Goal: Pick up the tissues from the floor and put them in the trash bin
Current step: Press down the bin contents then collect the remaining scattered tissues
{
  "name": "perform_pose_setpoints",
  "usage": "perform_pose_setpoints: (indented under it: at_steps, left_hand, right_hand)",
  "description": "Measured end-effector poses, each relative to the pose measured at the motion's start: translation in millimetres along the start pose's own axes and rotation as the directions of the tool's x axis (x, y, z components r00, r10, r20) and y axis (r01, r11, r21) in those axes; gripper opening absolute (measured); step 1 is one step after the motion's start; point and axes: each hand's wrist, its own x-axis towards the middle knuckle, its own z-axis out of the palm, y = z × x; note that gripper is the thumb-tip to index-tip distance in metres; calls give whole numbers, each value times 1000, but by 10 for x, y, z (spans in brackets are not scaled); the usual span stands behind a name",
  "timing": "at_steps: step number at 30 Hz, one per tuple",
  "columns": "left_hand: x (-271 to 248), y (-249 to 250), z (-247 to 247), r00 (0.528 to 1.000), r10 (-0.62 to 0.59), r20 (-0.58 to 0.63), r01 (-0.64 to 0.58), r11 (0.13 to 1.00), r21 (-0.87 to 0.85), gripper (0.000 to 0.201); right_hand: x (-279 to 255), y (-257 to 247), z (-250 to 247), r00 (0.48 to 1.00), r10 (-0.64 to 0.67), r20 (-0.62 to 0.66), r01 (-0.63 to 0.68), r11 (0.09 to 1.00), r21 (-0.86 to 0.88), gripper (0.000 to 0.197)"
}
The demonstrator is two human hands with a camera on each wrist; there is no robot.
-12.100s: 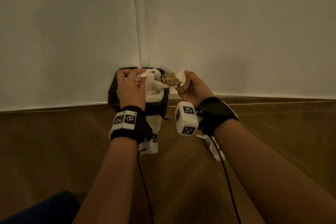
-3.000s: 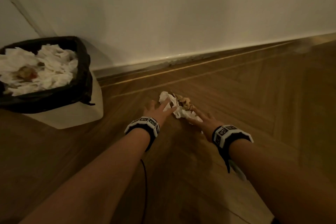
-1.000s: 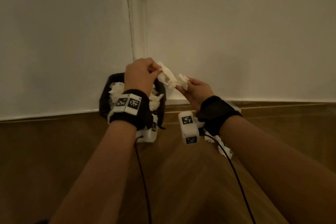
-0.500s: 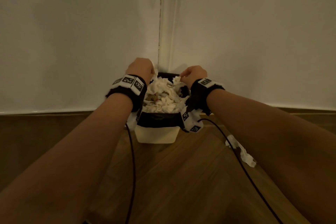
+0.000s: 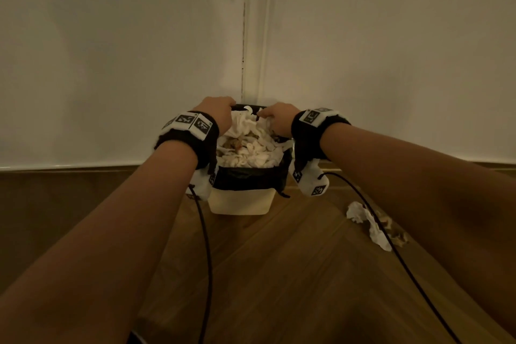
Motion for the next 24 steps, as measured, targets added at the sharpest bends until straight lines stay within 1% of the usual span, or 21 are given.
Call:
perform_pose_setpoints:
  at_steps: [3,5,7,10,11,12,13,15,17,19,21,22,24]
  left_hand:
    - [-82,24,-21,988,-53,-142,37,993,-110,50]
    - [-185,101,-47,952,-73,-296,23,986,-168,52]
    - [-313,236,-66,890,-65,-452,-39,975,-218,52]
    - [-516,541,-37,763,3,-646,-193,956,-223,51]
    - [-574,669,-5,720,41,-693,-257,943,-211,50]
    - [-625,805,41,690,82,-720,-322,925,-203,48]
    - [-668,946,105,676,128,-726,-387,900,-202,46]
    - [-730,1224,289,684,230,-693,-502,837,-218,43]
    - [-776,1477,526,718,325,-616,-556,800,-225,39]
    - [-799,1675,804,768,399,-501,-561,797,-224,35]
    - [-809,1823,1089,815,443,-372,-539,816,-209,30]
    - [-815,1881,1225,832,456,-315,-527,827,-194,29]
    - [-818,1981,1481,850,479,-219,-515,843,-154,27]
  right_hand:
    - [-86,77,-9,999,-14,-29,17,996,87,58]
    - [-163,152,-23,998,-19,-66,28,989,144,62]
    - [-276,255,-55,992,-10,-128,37,977,208,65]
    - [-511,514,-89,973,41,-228,38,943,331,71]
    - [-600,643,-82,964,72,-254,24,934,357,72]
    - [-697,792,-66,955,104,-278,8,927,374,72]
    - [-792,954,-37,947,133,-294,-11,923,384,70]
    - [-984,1291,40,937,188,-296,-64,921,384,65]
    - [-1162,1621,146,927,247,-283,-134,921,366,58]
    - [-1322,1918,275,908,319,-270,-208,906,369,53]
    - [-1463,2177,418,885,392,-252,-286,884,370,54]
    - [-1524,2297,491,873,427,-236,-329,872,361,55]
    - [-1633,2515,657,856,486,-175,-409,845,345,60]
